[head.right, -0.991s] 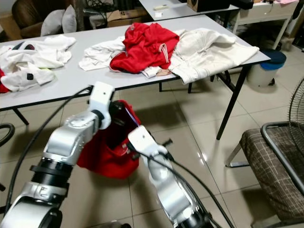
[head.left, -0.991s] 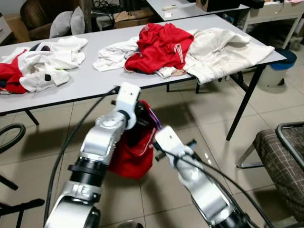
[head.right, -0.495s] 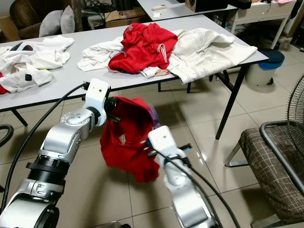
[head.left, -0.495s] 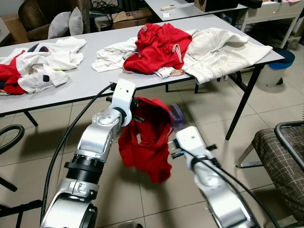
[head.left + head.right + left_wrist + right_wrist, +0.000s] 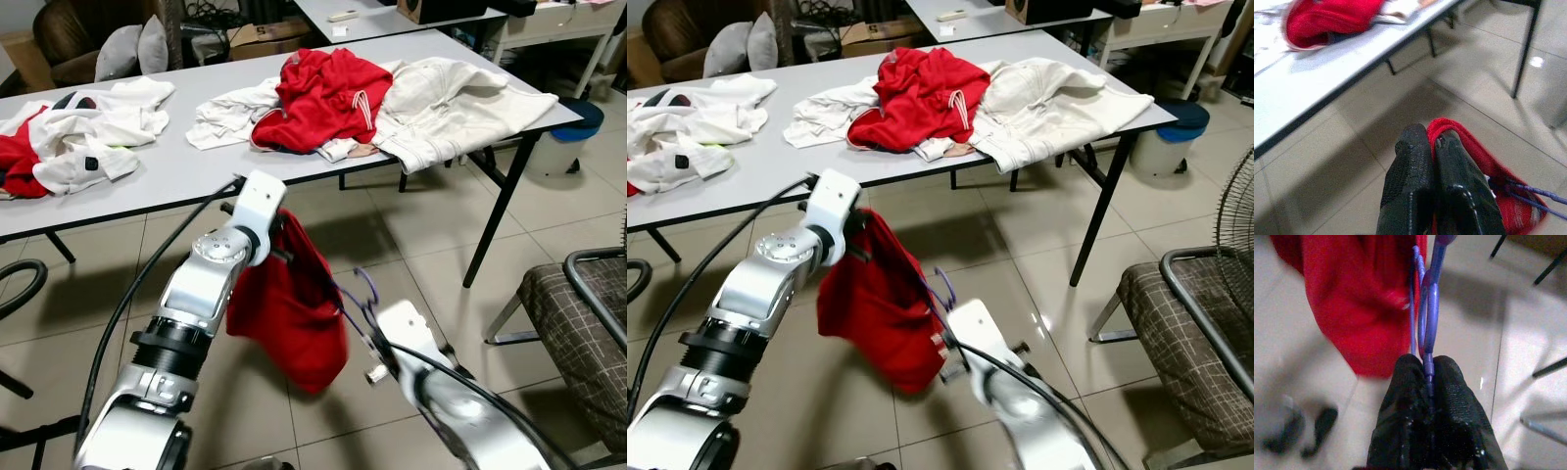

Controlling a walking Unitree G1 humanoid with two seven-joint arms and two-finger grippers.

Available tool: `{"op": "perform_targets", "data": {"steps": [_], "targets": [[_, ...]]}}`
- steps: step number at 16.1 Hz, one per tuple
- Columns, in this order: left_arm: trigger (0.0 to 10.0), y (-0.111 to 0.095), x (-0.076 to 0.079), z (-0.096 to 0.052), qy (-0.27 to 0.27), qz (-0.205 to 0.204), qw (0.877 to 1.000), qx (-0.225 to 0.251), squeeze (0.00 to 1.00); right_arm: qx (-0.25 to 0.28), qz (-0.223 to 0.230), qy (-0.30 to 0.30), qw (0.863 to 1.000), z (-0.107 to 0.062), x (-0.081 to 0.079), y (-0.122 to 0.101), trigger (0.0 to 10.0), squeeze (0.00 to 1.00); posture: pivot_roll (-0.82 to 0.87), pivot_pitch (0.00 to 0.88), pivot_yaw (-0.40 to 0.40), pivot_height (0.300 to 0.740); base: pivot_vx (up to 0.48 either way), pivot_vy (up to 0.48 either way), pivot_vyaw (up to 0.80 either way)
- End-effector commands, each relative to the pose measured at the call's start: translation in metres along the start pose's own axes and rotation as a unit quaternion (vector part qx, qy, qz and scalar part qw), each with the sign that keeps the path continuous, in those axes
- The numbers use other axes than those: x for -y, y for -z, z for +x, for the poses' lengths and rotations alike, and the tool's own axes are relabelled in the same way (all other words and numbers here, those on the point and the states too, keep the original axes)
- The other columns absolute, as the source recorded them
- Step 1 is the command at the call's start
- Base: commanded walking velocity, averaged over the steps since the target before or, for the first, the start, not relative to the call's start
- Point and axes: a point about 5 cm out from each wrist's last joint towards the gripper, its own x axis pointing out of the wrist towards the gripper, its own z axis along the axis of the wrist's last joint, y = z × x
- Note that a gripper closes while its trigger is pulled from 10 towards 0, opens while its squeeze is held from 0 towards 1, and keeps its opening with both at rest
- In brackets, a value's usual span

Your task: Hang hanger

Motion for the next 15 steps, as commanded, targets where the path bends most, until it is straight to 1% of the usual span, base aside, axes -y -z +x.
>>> {"op": "perform_targets", "data": {"steps": [1,2,3,4,5,6,7,8,9,10,12,14,15], "targets": [[0.0,0.0,0.002,-0.003,0.012,0.005,1.0,-0.002,0.0,-0.043,0.005,-0.011,0.999,0.001,0.002,0.019,10.0,0.0,-0.07,0.0,0.127,0.74,0.0,0.0,0.0],[0.0,0.0,0.004,-0.004,0.017,0.005,1.0,-0.004,0.0,-0.057,0.004,-0.007,0.998,0.002,0.006,0.027,10.0,0.0,-0.07,0.0,0.127,0.74,0.0,0.0,0.0],[0.0,-0.001,0.005,-0.004,0.019,0.008,1.0,-0.003,0.0,-0.074,0.018,-0.003,0.997,0.001,0.013,0.036,10.0,0.0,-0.07,0.0,0.127,0.74,0.0,0.0,0.0],[0.0,-0.002,0.004,-0.004,0.018,0.011,1.0,-0.001,0.0,-0.064,0.018,0.011,0.998,-0.001,0.023,0.036,10.0,0.0,-0.07,0.0,0.127,0.74,0.0,0.0,0.0],[0.0,-0.003,0.003,-0.004,0.018,0.017,1.0,-0.001,0.0,-0.018,0.027,0.001,0.999,-0.002,0.026,0.024,10.0,0.0,-0.07,0.0,0.127,0.74,0.0,0.0,0.0],[0.0,-0.004,0.003,-0.004,0.022,0.018,1.0,0.0,0.0,0.028,0.045,-0.015,0.998,-0.002,0.025,0.011,10.0,0.0,-0.07,0.0,0.129,0.74,0.0,0.0,0.0],[0.0,-0.005,0.004,-0.004,0.024,0.017,1.0,0.002,0.0,0.048,0.054,-0.023,0.997,-0.003,0.025,0.005,10.0,0.0,-0.07,0.0,0.129,0.74,0.0,0.0,0.0],[0.0,-0.008,0.008,-0.005,0.038,0.017,0.999,0.009,0.0,0.115,0.074,-0.067,0.988,-0.006,0.018,-0.013,10.0,0.0,-0.07,0.0,0.129,0.74,0.0,0.0,0.0],[0.0,-0.01,0.01,-0.006,0.046,0.017,0.999,0.014,0.0,0.161,0.078,-0.113,0.977,-0.01,0.011,-0.027,10.0,0.0,-0.07,0.0,0.128,0.74,0.0,0.0,0.0],[0.0,-0.011,0.011,-0.006,0.049,0.018,0.998,0.018,0.0,0.183,0.071,-0.15,0.969,-0.015,0.004,-0.033,10.0,0.0,-0.07,0.0,0.129,0.74,0.0,0.0,0.0],[0.0,-0.014,0.012,-0.007,0.054,0.017,0.998,0.025,0.0,0.192,0.061,-0.19,0.961,-0.019,-0.004,-0.034,10.0,0.0,-0.07,0.0,0.128,0.74,0.0,0.0,0.0],[0.0,-0.019,0.012,-0.008,0.063,0.027,0.997,0.039,0.0,0.187,0.059,-0.187,0.963,-0.017,-0.003,-0.032,10.0,0.0,-0.06,0.0,0.128,0.74,0.0,0.0,0.0],[0.0,-0.024,0.015,-0.012,0.098,0.038,0.993,0.061,0.0,0.181,0.062,-0.182,0.965,-0.013,0.001,-0.029,10.0,0.0,-0.06,0.0,0.129,0.74,0.0,0.0,0.0]]}}
